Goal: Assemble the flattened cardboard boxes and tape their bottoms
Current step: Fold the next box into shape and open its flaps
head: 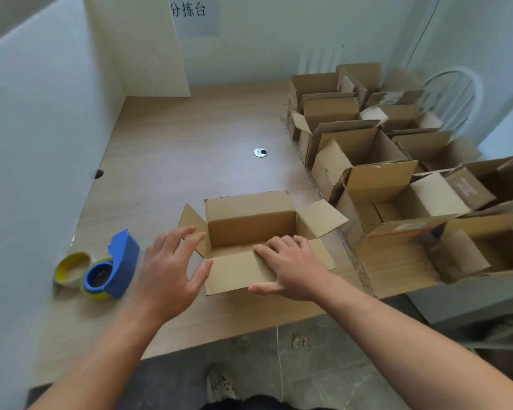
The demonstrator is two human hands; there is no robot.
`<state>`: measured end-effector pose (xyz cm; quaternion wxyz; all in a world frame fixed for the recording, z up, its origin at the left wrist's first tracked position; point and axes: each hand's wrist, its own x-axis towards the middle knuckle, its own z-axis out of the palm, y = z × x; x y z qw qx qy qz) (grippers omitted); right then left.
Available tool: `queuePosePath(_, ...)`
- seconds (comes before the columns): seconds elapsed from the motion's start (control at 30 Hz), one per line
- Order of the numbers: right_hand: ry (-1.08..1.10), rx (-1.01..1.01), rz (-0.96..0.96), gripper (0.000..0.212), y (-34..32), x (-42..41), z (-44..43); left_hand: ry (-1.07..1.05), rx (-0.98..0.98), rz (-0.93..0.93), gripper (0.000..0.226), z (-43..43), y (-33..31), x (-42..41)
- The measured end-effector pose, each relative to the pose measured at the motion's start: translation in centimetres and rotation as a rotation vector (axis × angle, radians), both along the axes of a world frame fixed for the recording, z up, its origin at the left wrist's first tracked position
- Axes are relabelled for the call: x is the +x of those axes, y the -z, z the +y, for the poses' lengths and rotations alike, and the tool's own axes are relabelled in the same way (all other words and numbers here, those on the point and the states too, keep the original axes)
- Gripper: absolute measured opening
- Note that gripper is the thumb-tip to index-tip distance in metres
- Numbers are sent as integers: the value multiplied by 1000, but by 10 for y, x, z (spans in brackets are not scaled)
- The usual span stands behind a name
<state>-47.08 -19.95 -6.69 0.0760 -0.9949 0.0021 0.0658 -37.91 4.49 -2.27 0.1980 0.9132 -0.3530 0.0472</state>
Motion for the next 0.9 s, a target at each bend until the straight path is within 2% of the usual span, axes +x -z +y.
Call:
queuePosePath(0.3, -17, -53, 19, 92, -10, -105, -31, 68, 54, 14, 62, -32, -17, -95)
queuePosePath(0.53, -37, -41, -7, 89, -20, -166, -25, 120, 11, 21, 60, -43, -13, -131)
queuePosePath(0.9, 139, -91, 2, 94, -17, -268, -44, 192, -67, 87, 59, -57, 1, -185)
